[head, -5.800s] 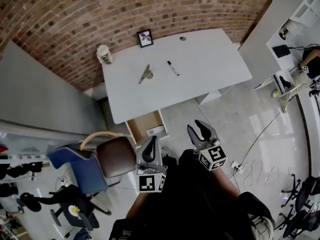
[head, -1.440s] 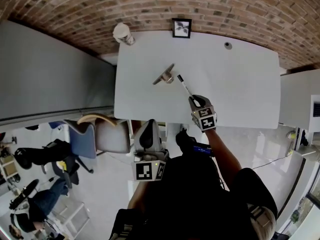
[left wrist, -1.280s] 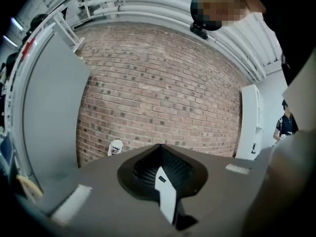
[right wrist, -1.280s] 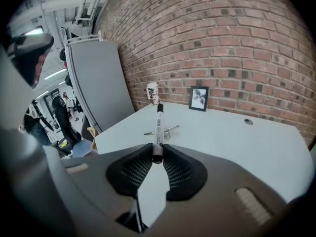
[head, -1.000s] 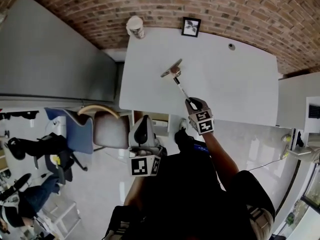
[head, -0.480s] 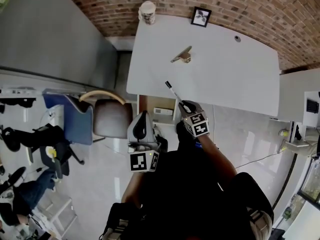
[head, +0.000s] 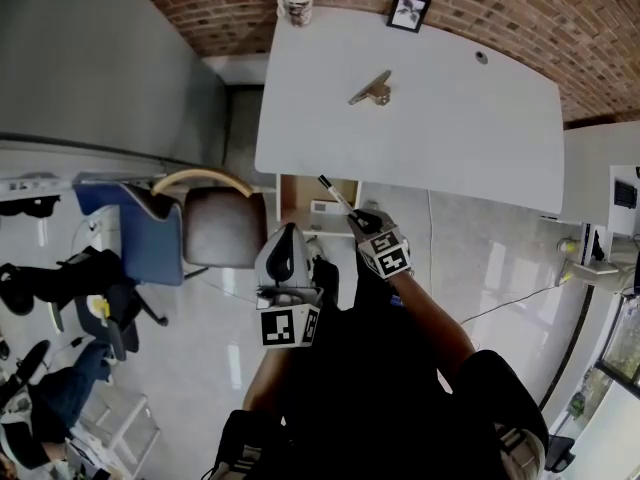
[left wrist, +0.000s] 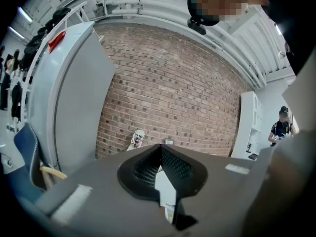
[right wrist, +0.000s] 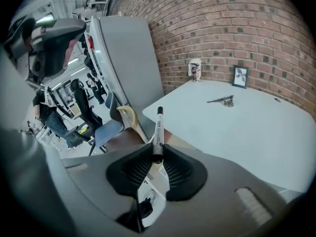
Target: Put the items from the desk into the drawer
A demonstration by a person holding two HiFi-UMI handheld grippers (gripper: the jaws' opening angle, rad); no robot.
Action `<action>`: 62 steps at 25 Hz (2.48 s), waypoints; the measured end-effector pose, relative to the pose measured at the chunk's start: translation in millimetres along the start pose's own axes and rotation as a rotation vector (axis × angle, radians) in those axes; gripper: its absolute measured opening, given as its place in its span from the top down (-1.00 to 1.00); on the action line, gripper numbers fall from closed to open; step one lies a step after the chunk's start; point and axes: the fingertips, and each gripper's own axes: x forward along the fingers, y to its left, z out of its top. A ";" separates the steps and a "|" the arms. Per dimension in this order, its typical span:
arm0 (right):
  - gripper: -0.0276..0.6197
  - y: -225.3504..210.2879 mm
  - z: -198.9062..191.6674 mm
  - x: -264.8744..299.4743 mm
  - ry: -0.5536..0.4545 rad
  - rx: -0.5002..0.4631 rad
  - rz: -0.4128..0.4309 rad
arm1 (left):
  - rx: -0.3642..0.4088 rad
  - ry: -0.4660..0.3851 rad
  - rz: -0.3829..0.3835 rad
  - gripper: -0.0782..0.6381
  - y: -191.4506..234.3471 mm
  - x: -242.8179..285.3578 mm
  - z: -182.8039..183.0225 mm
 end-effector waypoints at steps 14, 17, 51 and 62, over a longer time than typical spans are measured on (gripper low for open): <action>0.70 -22.3 -103.6 67.9 0.189 0.258 -0.077 | 0.008 0.054 -0.068 0.73 5.0 18.0 -42.6; 0.70 -31.6 -124.8 85.1 0.221 0.327 -0.099 | 0.017 0.068 -0.087 0.73 4.3 25.4 -56.8; 0.69 -60.9 -249.8 166.2 0.516 0.655 -0.225 | -0.034 0.173 -0.095 0.73 36.6 71.8 -138.6; 0.64 -59.3 -249.9 163.3 0.496 0.654 -0.241 | -0.034 0.167 -0.071 0.73 39.1 64.3 -138.5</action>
